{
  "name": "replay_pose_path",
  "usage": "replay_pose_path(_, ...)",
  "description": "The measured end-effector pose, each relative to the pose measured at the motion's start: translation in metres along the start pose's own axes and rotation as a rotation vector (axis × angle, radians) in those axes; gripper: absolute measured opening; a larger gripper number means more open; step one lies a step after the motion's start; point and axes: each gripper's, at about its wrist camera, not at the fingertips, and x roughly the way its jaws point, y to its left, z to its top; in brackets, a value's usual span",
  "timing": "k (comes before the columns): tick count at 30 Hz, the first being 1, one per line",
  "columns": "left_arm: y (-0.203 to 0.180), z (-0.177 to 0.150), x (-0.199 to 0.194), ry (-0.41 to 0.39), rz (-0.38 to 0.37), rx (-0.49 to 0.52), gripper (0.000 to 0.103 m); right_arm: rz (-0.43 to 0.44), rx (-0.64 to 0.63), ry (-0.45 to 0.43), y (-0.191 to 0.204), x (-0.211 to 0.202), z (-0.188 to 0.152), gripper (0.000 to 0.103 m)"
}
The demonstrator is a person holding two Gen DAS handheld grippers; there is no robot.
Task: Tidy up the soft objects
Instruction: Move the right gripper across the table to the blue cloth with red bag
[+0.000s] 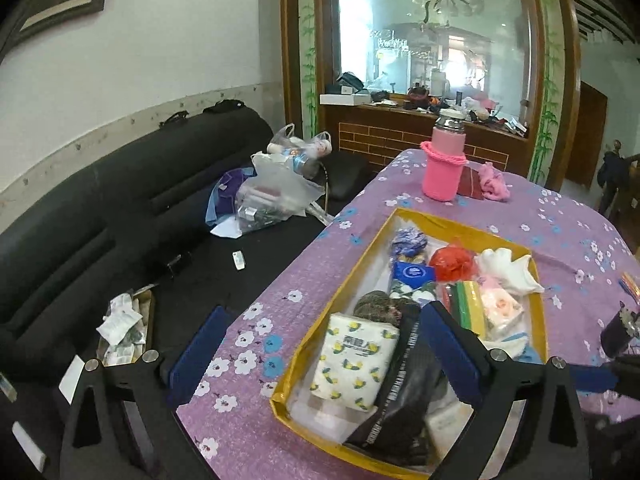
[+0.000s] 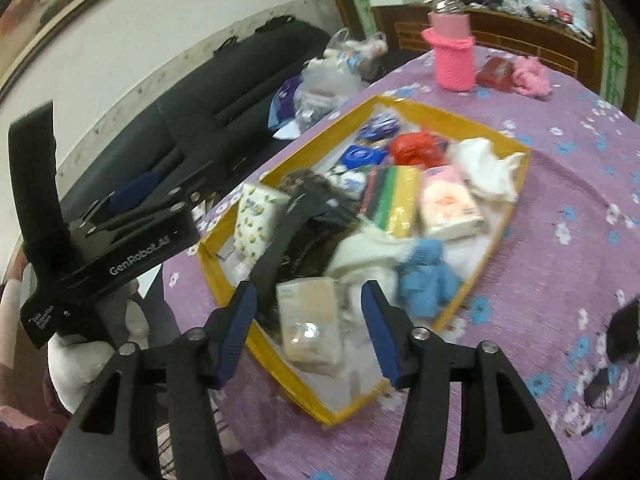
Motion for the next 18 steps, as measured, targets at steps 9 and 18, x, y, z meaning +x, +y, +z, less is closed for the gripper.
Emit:
replay_pose_path(9, -0.030, -0.002, -0.030, -0.032, -0.003, 0.069, 0.100, -0.033, 0.095, -0.060, -0.048, -0.037, -0.019, 0.054)
replay_pose_path(18, -0.070, -0.003, -0.047, -0.038, 0.004, 0.158, 0.101, -0.054, 0.190, -0.118, -0.096, -0.074, -0.042, 0.054)
